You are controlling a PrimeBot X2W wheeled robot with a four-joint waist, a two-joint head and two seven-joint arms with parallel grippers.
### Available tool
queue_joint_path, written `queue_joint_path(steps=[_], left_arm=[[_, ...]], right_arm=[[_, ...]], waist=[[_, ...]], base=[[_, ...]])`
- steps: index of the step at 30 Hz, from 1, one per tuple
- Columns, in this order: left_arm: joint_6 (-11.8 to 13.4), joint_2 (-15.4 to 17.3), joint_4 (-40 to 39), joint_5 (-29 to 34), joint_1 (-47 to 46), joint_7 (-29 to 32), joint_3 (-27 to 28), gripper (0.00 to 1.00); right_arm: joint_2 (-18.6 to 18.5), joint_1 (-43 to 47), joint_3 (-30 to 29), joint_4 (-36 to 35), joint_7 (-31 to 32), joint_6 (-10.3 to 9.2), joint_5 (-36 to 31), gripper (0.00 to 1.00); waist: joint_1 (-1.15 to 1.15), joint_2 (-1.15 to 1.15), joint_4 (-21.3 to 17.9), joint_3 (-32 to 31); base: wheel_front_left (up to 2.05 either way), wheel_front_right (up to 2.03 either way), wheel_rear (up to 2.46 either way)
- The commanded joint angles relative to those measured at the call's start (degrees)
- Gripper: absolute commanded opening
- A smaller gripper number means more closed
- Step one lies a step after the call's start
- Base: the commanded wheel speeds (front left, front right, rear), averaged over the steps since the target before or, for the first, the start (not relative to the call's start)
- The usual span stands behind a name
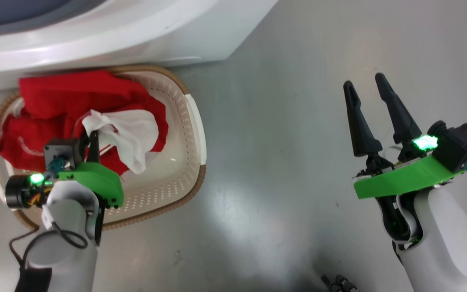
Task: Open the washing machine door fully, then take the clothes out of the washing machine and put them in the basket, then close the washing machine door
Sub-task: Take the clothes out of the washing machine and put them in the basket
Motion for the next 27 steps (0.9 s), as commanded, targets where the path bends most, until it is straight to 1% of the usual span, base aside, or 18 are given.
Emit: queue_joint_path(steps=[1,10,20,21,24,25,26,27], left_arm=[[-0.7,1.7,0.4,-0.3,0.1,-0.3,1.1,0.00],[-1.8,2.5,7.9,-1.0,-5.0,-0.3,1.4,0.00],[-1.3,2.8,11.2,-1.6,-7.8,-0.3,1.5,0.00],[-1.3,2.9,11.3,-1.6,-7.9,-0.3,1.5,0.03],[-1.3,2.8,11.4,-1.8,-8.0,-0.3,1.5,0.33],[-1.3,2.8,11.3,-1.9,-7.8,-0.3,1.5,0.48],[-1.3,2.7,11.2,-1.9,-7.6,-0.3,1.5,0.66],[-1.3,2.7,11.1,-2.0,-7.4,-0.3,1.5,0.77]], right_arm=[[0.0,0.3,1.0,-1.6,-0.4,0.28,0.4,1.00],[0.4,-1.2,1.6,-2.2,-0.4,0.28,0.4,1.00],[0.4,-2.0,1.4,-2.0,-0.4,0.28,0.3,1.00],[0.4,-2.0,1.5,-2.0,-0.4,0.28,0.2,1.00],[0.4,-2.1,1.4,-1.7,-0.4,0.28,0.2,1.00],[0.3,-2.1,1.3,-1.6,-0.4,0.28,0.2,1.00],[0.3,-2.0,1.3,-1.5,-0.4,0.28,0.2,1.00],[0.2,-1.9,1.2,-1.4,-0.4,0.28,0.2,1.00]], waist=[[0.00,0.00,-0.8,1.9],[0.00,0.00,-1.5,5.4],[0.00,0.00,-1.4,6.4],[0.00,0.00,-1.4,6.3],[0.00,0.00,-1.1,5.7],[0.00,0.00,-1.0,5.4],[0.00,0.00,-0.8,5.0],[0.00,0.00,-0.7,4.6]], base=[[0.00,0.00,0.00],[0.00,0.00,0.00],[0.00,0.00,0.00],[0.00,0.00,0.00],[0.00,0.00,0.00],[0.00,0.00,0.00],[0.00,0.00,0.00],[0.00,0.00,0.00]])
